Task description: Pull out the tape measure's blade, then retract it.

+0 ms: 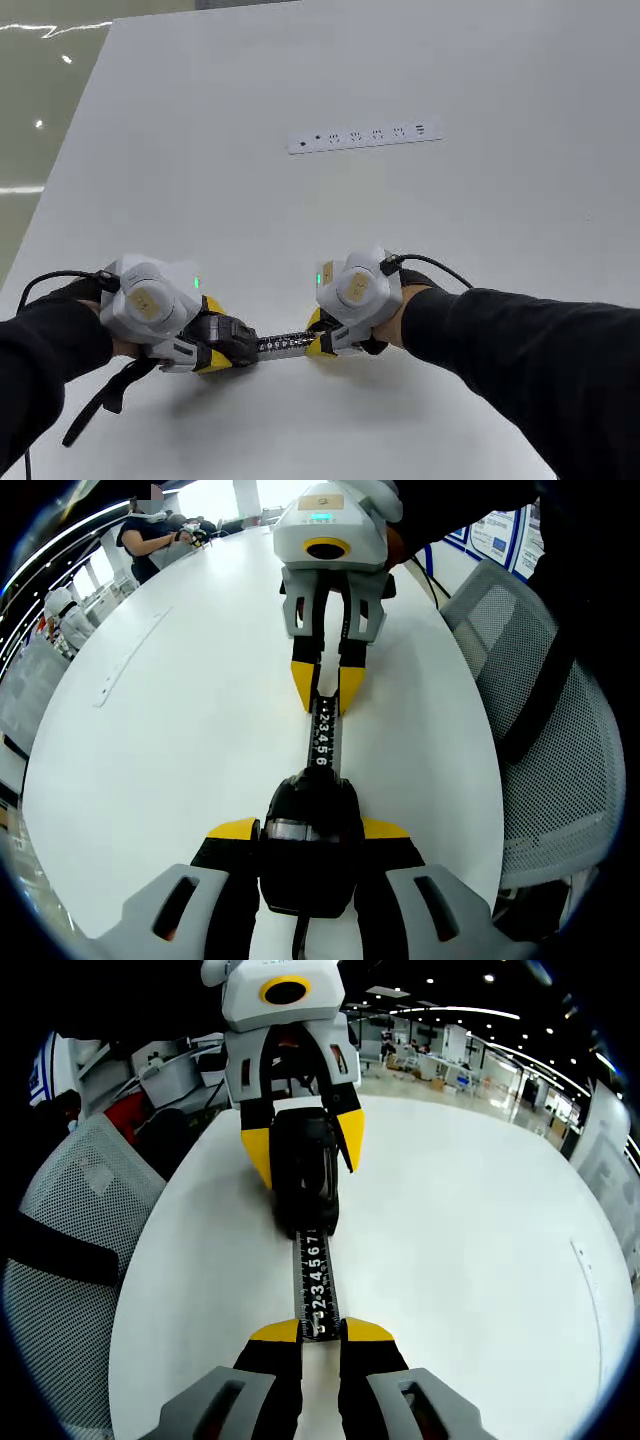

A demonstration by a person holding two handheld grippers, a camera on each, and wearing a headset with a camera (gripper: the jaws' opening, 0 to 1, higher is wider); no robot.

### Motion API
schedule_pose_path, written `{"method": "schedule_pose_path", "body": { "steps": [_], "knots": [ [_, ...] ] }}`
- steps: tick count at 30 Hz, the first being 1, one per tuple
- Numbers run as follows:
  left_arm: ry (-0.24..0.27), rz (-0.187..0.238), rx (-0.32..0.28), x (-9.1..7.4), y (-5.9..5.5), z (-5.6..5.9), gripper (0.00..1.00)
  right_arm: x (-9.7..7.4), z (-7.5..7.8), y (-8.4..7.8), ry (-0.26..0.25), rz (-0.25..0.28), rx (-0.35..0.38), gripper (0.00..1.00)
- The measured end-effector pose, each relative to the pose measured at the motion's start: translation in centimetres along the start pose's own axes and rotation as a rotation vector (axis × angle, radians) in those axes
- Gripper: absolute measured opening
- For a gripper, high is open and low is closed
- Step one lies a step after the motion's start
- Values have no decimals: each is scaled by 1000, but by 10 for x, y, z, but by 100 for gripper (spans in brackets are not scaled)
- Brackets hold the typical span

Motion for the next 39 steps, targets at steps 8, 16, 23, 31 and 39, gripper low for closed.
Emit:
{"method": "schedule_pose_path", "body": {
  "steps": [8, 16, 23, 31, 39],
  "knots": [
    [0, 0, -1, 0, 0, 0, 31, -3, 0, -3, -1, -1, 4, 8],
    [-1, 1, -3, 1, 1, 0, 31, -5, 1, -6, -1, -2, 5, 8],
    [0, 1, -2, 1, 2, 0, 31, -7, 2, -9, -4, 0, 11, 8],
    [-1, 0, -3, 2, 2, 0, 31, -11, 2, -13, -5, -7, 16, 8],
    [-1, -2, -3, 2, 1, 0, 31, -14, 2, -17, -9, -8, 22, 8]
  ]
}}
Point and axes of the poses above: the centre of the closed fingertips' face, and the gripper's own axes: x roughly forward along the fingers, z roughly to its right, y roughly out of its top, the point moved 4 cm from there along -x, roughly backward along the fingers, and after that the axes turned 3 degrees about y, right-handed, at the moved point
